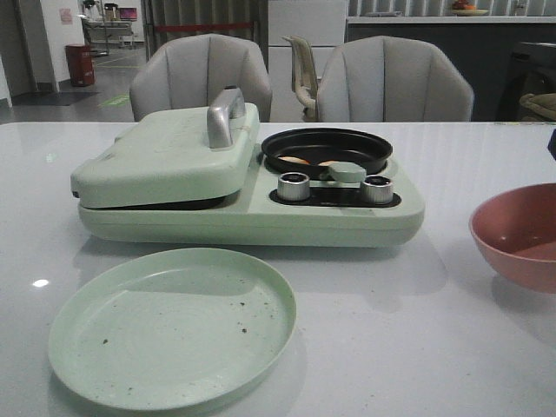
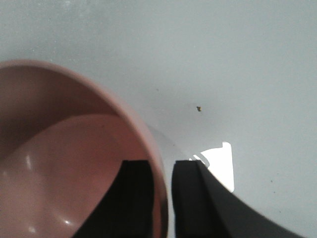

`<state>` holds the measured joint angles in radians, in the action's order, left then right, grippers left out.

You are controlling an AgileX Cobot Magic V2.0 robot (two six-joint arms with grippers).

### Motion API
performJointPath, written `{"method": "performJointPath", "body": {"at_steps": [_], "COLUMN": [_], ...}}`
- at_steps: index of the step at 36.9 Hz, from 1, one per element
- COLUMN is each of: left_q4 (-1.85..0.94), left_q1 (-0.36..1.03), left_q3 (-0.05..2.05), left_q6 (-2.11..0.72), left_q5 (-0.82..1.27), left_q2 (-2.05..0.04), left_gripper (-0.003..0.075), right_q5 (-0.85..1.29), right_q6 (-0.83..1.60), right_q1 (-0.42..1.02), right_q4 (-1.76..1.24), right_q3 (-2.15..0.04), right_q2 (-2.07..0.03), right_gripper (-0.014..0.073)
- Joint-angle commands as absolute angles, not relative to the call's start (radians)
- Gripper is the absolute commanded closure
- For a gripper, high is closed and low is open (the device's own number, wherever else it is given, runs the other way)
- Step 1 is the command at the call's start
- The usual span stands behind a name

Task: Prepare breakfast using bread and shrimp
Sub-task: 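Set the empty pink bowl back on the table and release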

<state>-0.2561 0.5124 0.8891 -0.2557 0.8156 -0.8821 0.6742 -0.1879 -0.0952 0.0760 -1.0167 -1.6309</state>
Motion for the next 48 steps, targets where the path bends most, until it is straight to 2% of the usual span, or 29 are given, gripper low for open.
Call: {"method": "performJointPath", "body": {"at_steps": [1, 5, 10, 18, 24, 34, 48], "left_q4": [-0.272, -0.272, -0.272, -0.272, -0.272, -0.272, -0.272], "left_q1": [0.522, 0.522, 0.522, 0.522, 0.522, 0.522, 0.522], "left_q3": [0.915, 0.915, 0.915, 0.915, 0.915, 0.915, 0.915], "left_q6": [-0.249, -0.249, -0.249, -0.249, -0.249, -0.249, -0.249], "left_q5": [0.748, 0.748, 0.748, 0.748, 0.748, 0.748, 0.748], "left_q2": [-0.878, -0.878, -0.878, -0.878, -0.878, -0.878, -0.878], "left_gripper": [0.0619, 0.0619, 0.0619, 0.0619, 0.0619, 0.0619, 0.0619], "right_q5": [0.643, 0.660, 0.686, 0.843, 0.911, 0.777, 0.793], "right_q6": [-0.172, -0.172, -0.172, -0.153, -0.114, 0.039, 0.080], "right_q1": [-0.097, -0.097, -0.097, -0.090, -0.050, -0.031, -0.031], "right_q4": [0.079, 0.079, 0.079, 0.073, 0.027, -0.132, -0.123], "right_q3": [-1.041, -1.041, -1.043, -1.156, -1.160, -0.956, -0.743], "right_q2": [-1.601, -1.617, -1.629, -1.565, -1.458, -1.130, -0.746], "right_gripper": [0.0197, 0.0081, 0.0002, 0.0002, 0.0002, 0.0002, 0.0002]}}
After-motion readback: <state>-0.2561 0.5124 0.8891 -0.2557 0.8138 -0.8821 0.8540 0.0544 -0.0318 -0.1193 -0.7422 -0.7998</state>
